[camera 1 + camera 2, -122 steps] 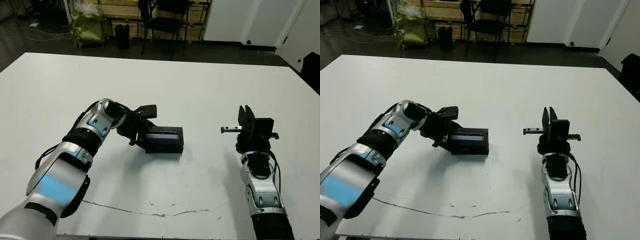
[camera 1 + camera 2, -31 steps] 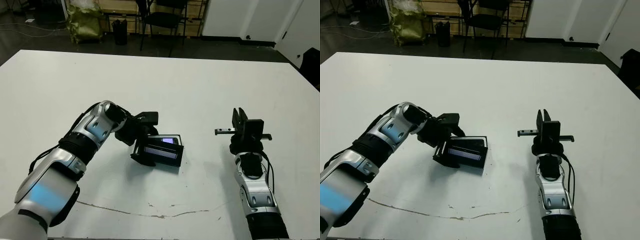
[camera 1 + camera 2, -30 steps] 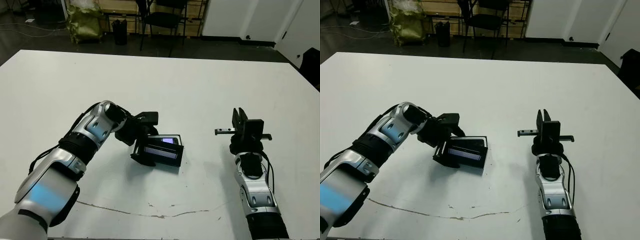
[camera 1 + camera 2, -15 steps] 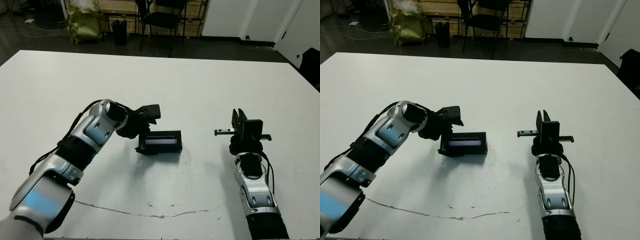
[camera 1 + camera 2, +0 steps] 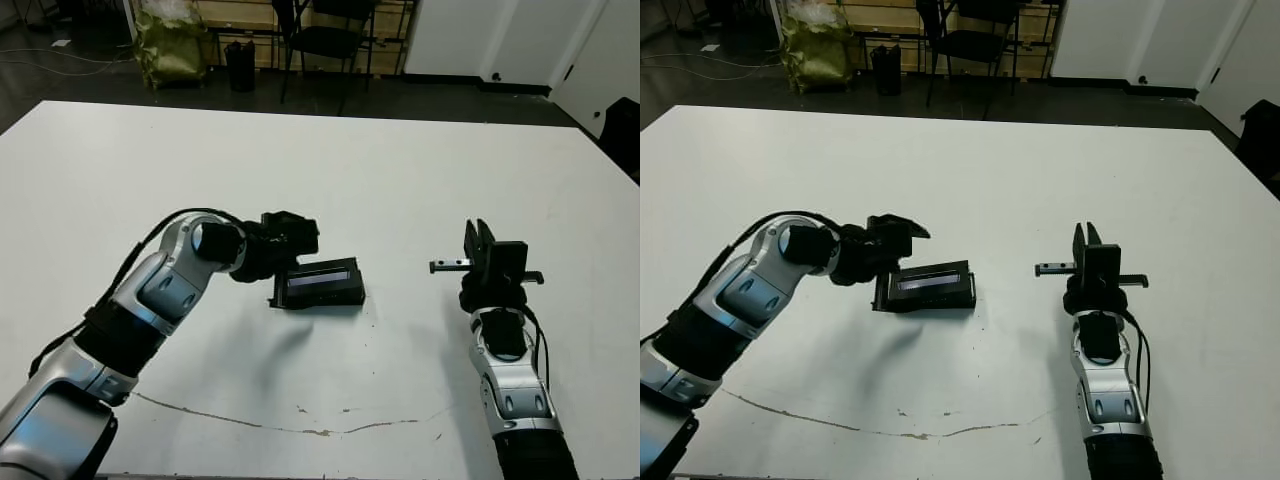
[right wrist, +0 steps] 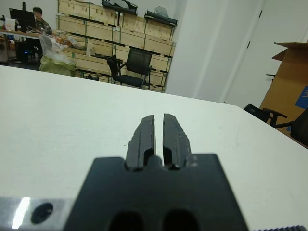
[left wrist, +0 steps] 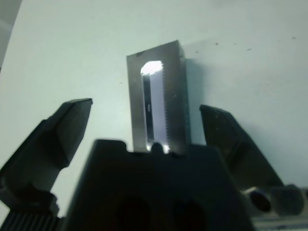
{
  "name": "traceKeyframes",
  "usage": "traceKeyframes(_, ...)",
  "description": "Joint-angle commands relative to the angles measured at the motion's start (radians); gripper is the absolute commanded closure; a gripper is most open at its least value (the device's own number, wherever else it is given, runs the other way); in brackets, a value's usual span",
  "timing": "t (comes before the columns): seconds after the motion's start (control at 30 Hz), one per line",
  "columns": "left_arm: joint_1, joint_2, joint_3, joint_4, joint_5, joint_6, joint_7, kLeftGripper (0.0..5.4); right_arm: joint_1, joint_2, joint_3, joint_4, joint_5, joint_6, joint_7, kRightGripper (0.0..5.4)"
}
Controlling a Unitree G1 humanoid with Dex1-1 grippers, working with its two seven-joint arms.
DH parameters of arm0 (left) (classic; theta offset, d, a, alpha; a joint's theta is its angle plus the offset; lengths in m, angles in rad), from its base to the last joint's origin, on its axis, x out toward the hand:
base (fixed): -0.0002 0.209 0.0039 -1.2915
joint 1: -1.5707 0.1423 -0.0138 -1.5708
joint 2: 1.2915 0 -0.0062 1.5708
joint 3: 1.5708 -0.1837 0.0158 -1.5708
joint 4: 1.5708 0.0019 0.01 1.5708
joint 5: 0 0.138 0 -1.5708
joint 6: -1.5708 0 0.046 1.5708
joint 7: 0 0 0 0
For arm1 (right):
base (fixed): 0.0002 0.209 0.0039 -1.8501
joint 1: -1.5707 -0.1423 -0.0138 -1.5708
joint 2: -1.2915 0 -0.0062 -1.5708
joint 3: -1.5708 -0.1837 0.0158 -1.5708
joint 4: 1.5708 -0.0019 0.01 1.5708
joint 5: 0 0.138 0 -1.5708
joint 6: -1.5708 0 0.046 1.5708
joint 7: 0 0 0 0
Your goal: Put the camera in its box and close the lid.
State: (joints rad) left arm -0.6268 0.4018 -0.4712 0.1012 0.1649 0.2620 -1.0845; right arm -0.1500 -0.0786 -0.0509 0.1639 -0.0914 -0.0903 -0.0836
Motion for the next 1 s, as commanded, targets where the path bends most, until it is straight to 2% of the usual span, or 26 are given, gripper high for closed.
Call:
traceKeyframes(0.03,-0.021,0.017,0.009,0.025,-0.023,-0.009,-0.027,0.01,0.005,-0.007,-0.002,0.005,-0.002,0.02,0.004,5.4)
traceKeyframes(0.2,-0.052,0.025,0.049,0.033,-0.07,0.013,-0.051,0.01,0.01,-0.007,0.004,-0.013,-0.016,0.042,0.0,5.4)
traceKeyframes(0.37,-0.06,0.051,0.17,0.064,-0.174,0.035,-0.044,0.01,0.015,-0.004,-0.004,-0.013,0.0,0.036,0.005,5.4)
traceKeyframes(0.43,-0.06,0.072,0.206,0.072,-0.192,0.043,-0.031,0.01,0.014,-0.006,-0.004,-0.004,-0.003,0.018,0.001,5.4)
traceKeyframes(0.6,-0.03,0.113,0.287,0.13,-0.264,0.058,-0.046,0.01,0.022,-0.009,-0.002,-0.029,-0.011,0.04,0.002,5.4)
traceKeyframes(0.73,-0.013,0.118,0.329,0.21,-0.325,0.023,-0.08,0.01,0.021,-0.006,-0.007,-0.018,-0.004,0.033,0.001,5.4)
traceKeyframes(0.97,0.041,0.109,0.372,0.309,-0.397,-0.082,-0.143,0.01,0.027,-0.021,-0.016,-0.046,-0.005,0.083,0.011,5.4)
traceKeyframes(1.0,0.05,0.106,0.377,0.313,-0.408,-0.091,-0.153,0.01,0.026,-0.021,-0.019,-0.038,0.001,0.069,0.014,5.4)
